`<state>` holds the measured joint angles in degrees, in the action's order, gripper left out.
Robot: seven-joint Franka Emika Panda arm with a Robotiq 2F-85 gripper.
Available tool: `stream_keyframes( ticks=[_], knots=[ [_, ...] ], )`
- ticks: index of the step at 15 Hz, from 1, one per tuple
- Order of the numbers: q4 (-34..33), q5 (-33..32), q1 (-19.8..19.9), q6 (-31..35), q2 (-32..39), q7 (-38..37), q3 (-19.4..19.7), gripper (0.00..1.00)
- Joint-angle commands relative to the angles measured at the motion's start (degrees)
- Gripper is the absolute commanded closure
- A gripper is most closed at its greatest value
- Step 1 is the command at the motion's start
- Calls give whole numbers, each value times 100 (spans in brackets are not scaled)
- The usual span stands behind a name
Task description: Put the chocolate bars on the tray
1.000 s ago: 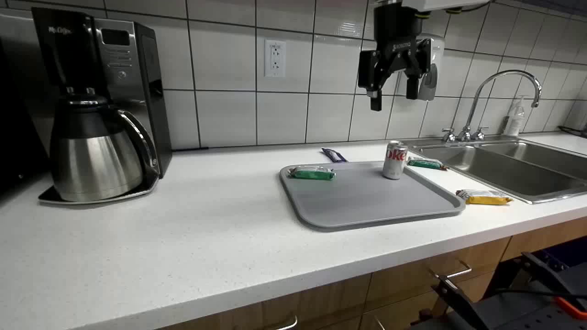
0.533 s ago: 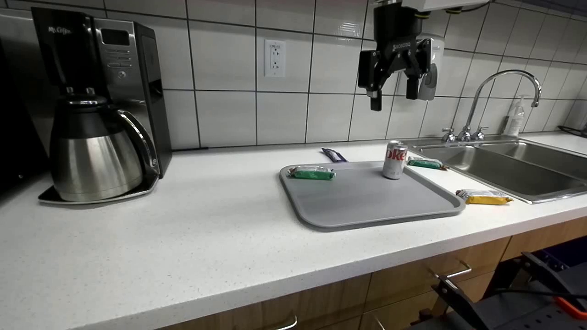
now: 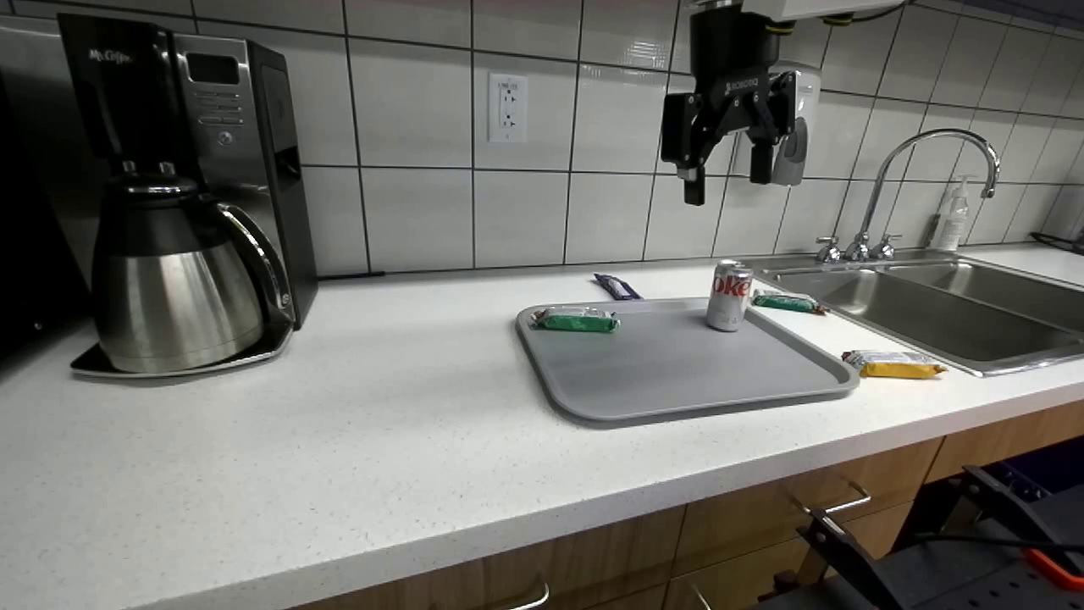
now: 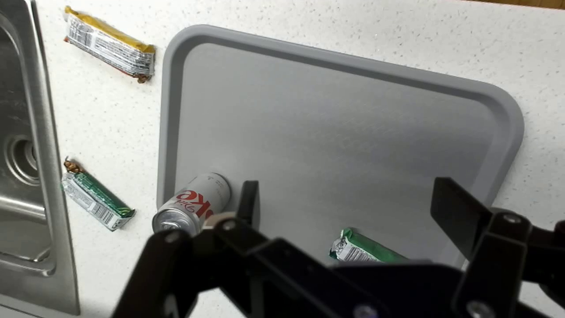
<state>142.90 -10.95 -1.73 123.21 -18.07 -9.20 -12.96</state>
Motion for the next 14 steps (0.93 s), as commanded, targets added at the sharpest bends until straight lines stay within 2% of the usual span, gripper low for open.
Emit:
stream_keyframes(
  ticks=[1, 14],
  knots=[
    [-9, -45, -136, -18, 10, -37, 130, 0],
    [34, -44, -142, 48, 11, -31, 141, 0]
  ],
)
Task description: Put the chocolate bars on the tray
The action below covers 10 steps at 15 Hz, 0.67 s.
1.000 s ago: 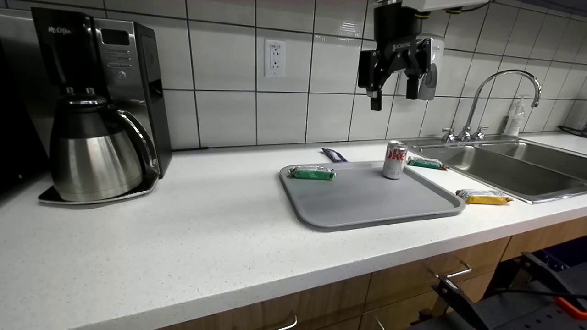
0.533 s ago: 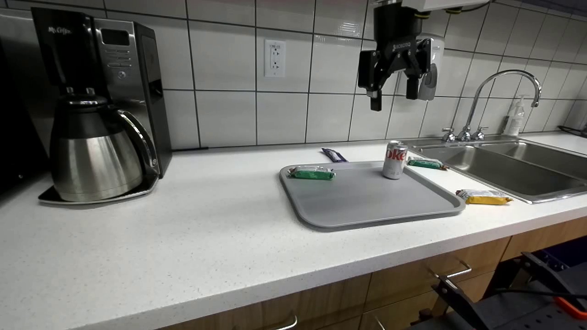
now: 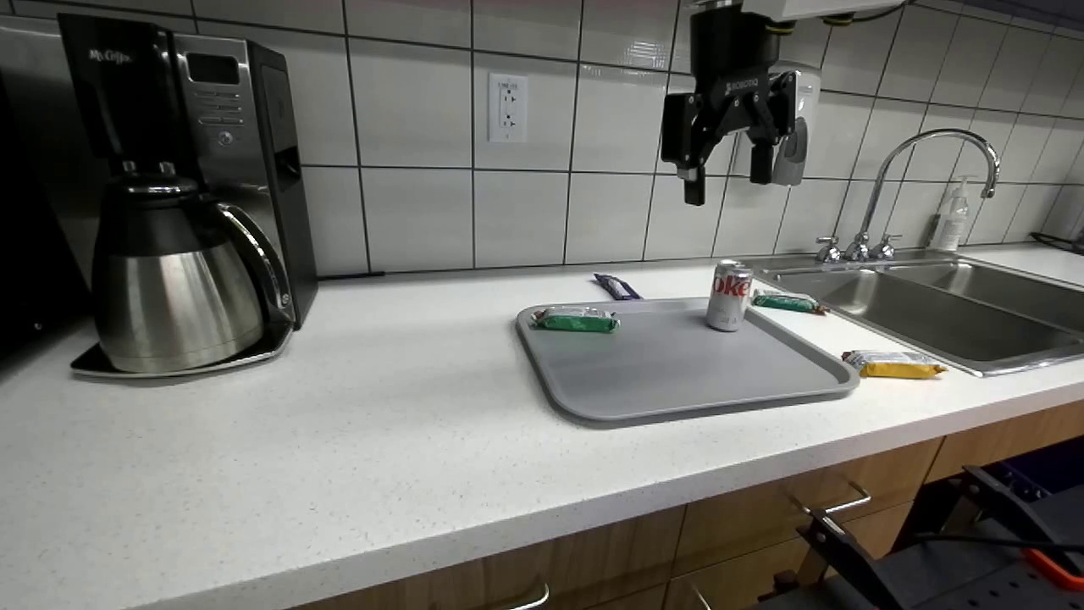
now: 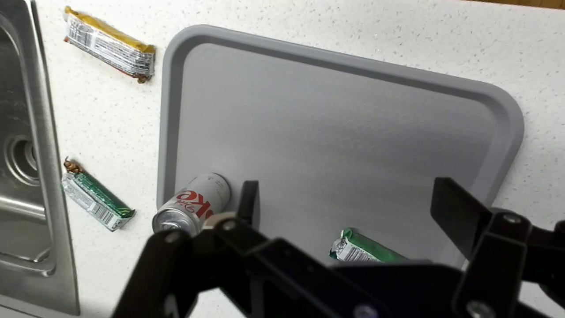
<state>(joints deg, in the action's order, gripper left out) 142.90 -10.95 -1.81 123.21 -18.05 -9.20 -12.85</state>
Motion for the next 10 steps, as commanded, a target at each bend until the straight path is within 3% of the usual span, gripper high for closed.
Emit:
stream_keyframes(
  ticks=[1, 10],
  knots=[
    [79, -107, -122, 148, 30, -84, 128, 0],
    [36, -195, -51, 1278, 877, -305, 234, 0]
  ],
)
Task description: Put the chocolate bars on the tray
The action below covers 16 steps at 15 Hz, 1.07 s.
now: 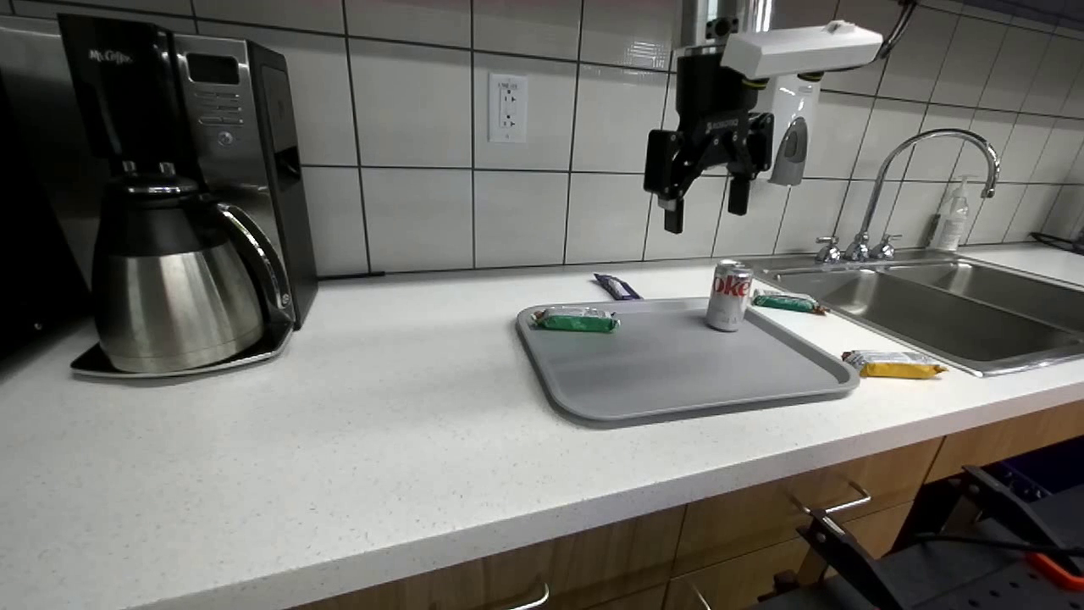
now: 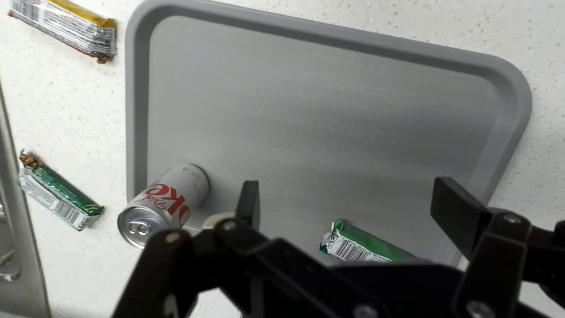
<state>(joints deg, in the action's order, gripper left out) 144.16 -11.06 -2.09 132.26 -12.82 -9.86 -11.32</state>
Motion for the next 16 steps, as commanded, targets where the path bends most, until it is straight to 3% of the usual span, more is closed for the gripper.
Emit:
stream_keyframes(
  ticks=[1, 8, 16],
  knots=[
    [-105, -192, -21, 524, 479, -253, 107, 0],
    [-577, -216, 9, 1316, 1538, -244, 505, 0],
    [-1737, -15, -90, 1363, 2642, -272, 981, 0]
  ],
)
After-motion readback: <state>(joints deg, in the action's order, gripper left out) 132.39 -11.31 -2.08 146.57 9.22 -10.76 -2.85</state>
